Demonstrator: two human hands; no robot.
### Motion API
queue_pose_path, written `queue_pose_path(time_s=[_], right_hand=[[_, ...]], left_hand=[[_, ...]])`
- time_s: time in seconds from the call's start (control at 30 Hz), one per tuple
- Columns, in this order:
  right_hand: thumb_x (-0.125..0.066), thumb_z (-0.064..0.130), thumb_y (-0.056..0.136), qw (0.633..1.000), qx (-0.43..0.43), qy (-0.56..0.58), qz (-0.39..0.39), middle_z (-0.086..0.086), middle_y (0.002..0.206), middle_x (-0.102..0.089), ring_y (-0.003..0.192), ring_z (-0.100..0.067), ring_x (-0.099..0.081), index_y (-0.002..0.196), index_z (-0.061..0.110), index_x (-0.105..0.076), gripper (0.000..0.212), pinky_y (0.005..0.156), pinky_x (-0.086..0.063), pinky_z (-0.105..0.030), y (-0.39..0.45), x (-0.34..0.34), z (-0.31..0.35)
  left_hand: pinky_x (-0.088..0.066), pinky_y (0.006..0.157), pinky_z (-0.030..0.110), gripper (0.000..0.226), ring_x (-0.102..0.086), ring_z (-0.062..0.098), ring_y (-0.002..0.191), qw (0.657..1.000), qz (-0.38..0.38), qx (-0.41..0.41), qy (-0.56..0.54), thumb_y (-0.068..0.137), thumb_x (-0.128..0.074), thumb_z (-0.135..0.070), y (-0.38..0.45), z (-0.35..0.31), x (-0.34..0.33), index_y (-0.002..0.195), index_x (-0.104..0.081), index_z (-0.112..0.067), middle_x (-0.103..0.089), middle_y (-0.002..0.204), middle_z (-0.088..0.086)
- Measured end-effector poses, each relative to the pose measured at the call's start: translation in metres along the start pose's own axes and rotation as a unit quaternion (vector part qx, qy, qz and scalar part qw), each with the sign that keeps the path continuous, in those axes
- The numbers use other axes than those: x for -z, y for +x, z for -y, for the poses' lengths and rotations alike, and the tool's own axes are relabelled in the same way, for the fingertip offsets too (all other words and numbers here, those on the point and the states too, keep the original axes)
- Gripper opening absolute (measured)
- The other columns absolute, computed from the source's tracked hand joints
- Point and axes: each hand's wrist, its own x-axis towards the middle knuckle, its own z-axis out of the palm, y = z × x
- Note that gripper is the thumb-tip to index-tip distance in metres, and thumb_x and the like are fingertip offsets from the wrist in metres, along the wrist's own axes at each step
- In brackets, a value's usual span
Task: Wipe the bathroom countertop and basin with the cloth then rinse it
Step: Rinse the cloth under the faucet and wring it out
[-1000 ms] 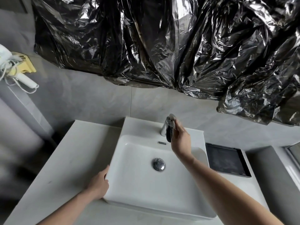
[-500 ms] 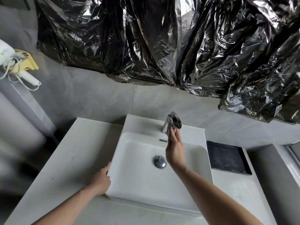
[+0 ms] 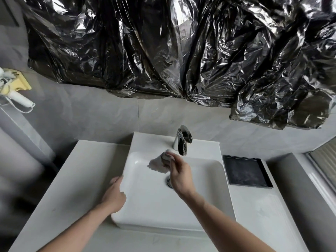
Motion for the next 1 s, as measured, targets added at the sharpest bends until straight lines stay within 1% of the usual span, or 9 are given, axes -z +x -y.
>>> queue_pose_path(time_s=[0.1, 0.2, 0.3, 0.4, 0.5, 0.6, 0.67, 0.77, 1.0], right_hand=[[-0.047, 0.018, 0.107, 0.998, -0.044, 0.006, 0.036, 0.009, 0.112, -0.077, 0.108, -0.008, -0.071, 0.115, 0.029, -0.072, 0.028, 0.101, -0.055, -0.037, -0.004, 0.02, 0.005], [-0.046, 0.021, 0.105, 0.992, -0.05, -0.03, 0.108, 0.011, 0.115, -0.075, 0.112, -0.009, -0.068, 0.111, 0.031, -0.073, 0.029, 0.105, -0.052, -0.042, -0.006, 0.041, 0.011], [-0.045, 0.026, 0.108, 0.982, -0.021, -0.085, 0.164, 0.013, 0.111, -0.074, 0.109, -0.005, -0.068, 0.118, 0.03, -0.07, 0.027, 0.101, -0.052, -0.029, -0.008, 0.062, 0.023], [-0.045, 0.034, 0.108, 0.975, 0.01, -0.165, 0.151, 0.012, 0.099, -0.075, 0.098, -0.002, -0.069, 0.115, 0.03, -0.065, 0.022, 0.091, -0.053, -0.025, -0.001, 0.084, 0.025], [-0.044, 0.04, 0.107, 0.961, 0.009, -0.24, 0.136, 0.011, 0.072, -0.061, 0.07, -0.005, -0.055, 0.082, 0.022, -0.055, 0.033, 0.075, -0.049, -0.036, 0.014, 0.102, 0.015], [-0.05, 0.043, 0.104, 0.939, -0.05, -0.315, 0.125, 0.009, 0.066, -0.06, 0.058, -0.002, -0.052, 0.074, 0.016, -0.058, 0.041, 0.066, -0.043, -0.029, 0.035, 0.115, 0.001], [-0.057, 0.042, 0.101, 0.954, -0.108, -0.263, 0.091, 0.01, 0.083, -0.074, 0.071, 0.004, -0.064, 0.089, 0.02, -0.069, 0.028, 0.07, -0.045, -0.024, 0.054, 0.118, -0.008], [-0.059, 0.039, 0.101, 0.97, -0.214, -0.104, 0.05, 0.001, 0.103, -0.077, 0.087, -0.017, -0.075, 0.111, 0.026, -0.064, 0.017, 0.069, -0.051, -0.029, 0.082, 0.109, -0.008], [-0.056, 0.019, 0.102, 0.955, -0.293, -0.004, 0.043, -0.005, 0.094, -0.076, 0.072, -0.013, -0.071, 0.115, 0.007, -0.069, 0.022, 0.055, -0.049, -0.02, 0.126, 0.08, 0.005]], left_hand=[[-0.04, 0.102, 0.027, 0.056, -0.048, 0.016, 0.134, 0.986, -0.036, -0.105, -0.124, 0.093, -0.06, -0.01, -0.001, -0.04, 0.009, 0.144, -0.047, -0.029, -0.043, 0.15, -0.009], [-0.046, 0.102, 0.029, 0.059, -0.051, 0.002, 0.127, 0.953, 0.015, -0.18, -0.244, 0.079, -0.066, -0.023, -0.006, -0.08, 0.017, 0.135, -0.055, -0.037, -0.053, 0.138, -0.016], [-0.043, 0.103, 0.025, 0.058, -0.053, -0.003, 0.124, 0.944, 0.135, -0.22, -0.206, 0.075, -0.069, -0.029, -0.012, -0.117, 0.015, 0.131, -0.058, -0.038, -0.06, 0.131, -0.021], [-0.053, 0.09, 0.03, 0.021, -0.068, 0.007, 0.098, 0.936, 0.178, -0.251, -0.173, 0.084, -0.073, -0.032, -0.007, -0.139, -0.006, 0.103, -0.07, -0.023, -0.075, 0.102, -0.004], [-0.039, 0.063, 0.031, 0.043, -0.047, 0.009, 0.062, 0.949, 0.127, -0.24, -0.159, 0.081, -0.071, -0.049, 0.0, -0.149, -0.026, 0.073, -0.056, -0.009, -0.055, 0.063, -0.003], [-0.028, 0.059, 0.032, 0.047, -0.032, 0.01, 0.059, 0.962, 0.065, -0.215, -0.152, 0.084, -0.067, -0.049, 0.007, -0.15, -0.039, 0.064, -0.04, -0.018, -0.036, 0.058, -0.011], [-0.032, 0.06, 0.033, 0.044, -0.035, 0.011, 0.057, 0.97, 0.059, -0.182, -0.153, 0.088, -0.065, -0.047, 0.015, -0.145, -0.043, 0.066, -0.041, -0.017, -0.041, 0.057, -0.011], [-0.047, 0.069, 0.035, 0.038, -0.052, 0.014, 0.056, 0.979, 0.083, -0.139, -0.126, 0.091, -0.058, -0.049, 0.024, -0.137, -0.045, 0.075, -0.051, -0.015, -0.062, 0.055, -0.006], [-0.049, 0.065, 0.035, 0.036, -0.05, 0.017, 0.065, 0.988, 0.046, -0.105, -0.108, 0.09, -0.053, -0.048, 0.046, -0.132, -0.044, 0.085, -0.05, -0.013, -0.063, 0.073, 0.001]])
